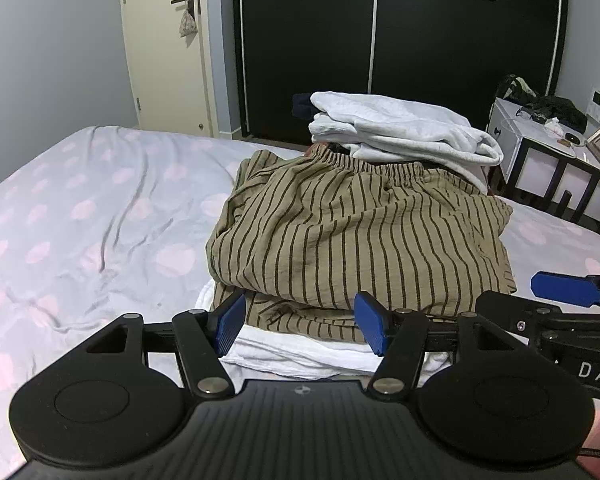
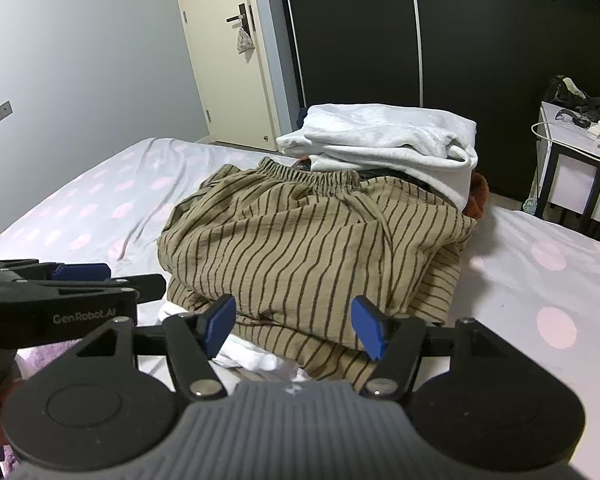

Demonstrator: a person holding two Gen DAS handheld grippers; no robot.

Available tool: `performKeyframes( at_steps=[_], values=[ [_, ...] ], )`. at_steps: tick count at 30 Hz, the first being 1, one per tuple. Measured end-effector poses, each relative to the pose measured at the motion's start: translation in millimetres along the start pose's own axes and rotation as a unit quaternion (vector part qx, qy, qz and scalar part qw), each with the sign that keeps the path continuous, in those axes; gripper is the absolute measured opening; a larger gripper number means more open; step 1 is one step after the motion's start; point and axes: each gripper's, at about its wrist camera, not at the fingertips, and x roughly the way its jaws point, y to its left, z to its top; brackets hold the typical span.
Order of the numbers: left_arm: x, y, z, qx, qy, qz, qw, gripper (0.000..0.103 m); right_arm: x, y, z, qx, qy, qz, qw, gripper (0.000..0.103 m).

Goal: Fold clothes

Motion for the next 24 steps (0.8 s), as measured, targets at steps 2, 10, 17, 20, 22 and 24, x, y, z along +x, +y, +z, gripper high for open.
performKeyframes(
  at_steps=[2,10,17,20,22,24],
  values=[
    [0.4,0.0,-0.1,-0.001,0.002,-0.001,1.0000,0.058,0.2,0.4,0.1,0.000,-0.001,0.001,1.000,0.067],
    [1.8,-3.0,-1.5,0.003,0.008,0.000,1.0000,0.058,0.7,1.7,0.0,0.001,-0.005,0.003,1.000,0.067],
    [2.4,-6.1,-1.7,0.010,0.009,0.003,0.9999,0.058,0.9,0.6,-0.2,0.004,-0.006,0.003,1.000,0.067],
    [2.9,-7.1,-1.5,0.012,0.010,0.003,0.9999,0.058,1.0,0.7,-0.7,0.004,-0.006,0.005,1.000,0.067],
    [3.1,-7.8,-1.6,0.014,0.011,0.003,0.9998,0.058,0.9,0.6,-0.7,0.005,-0.006,0.006,1.000,0.067],
    [3.1,-8.6,-1.8,0.016,0.011,0.003,0.9998,0.058,0.9,0.5,-0.7,0.005,-0.007,0.007,1.000,0.067]
  ],
)
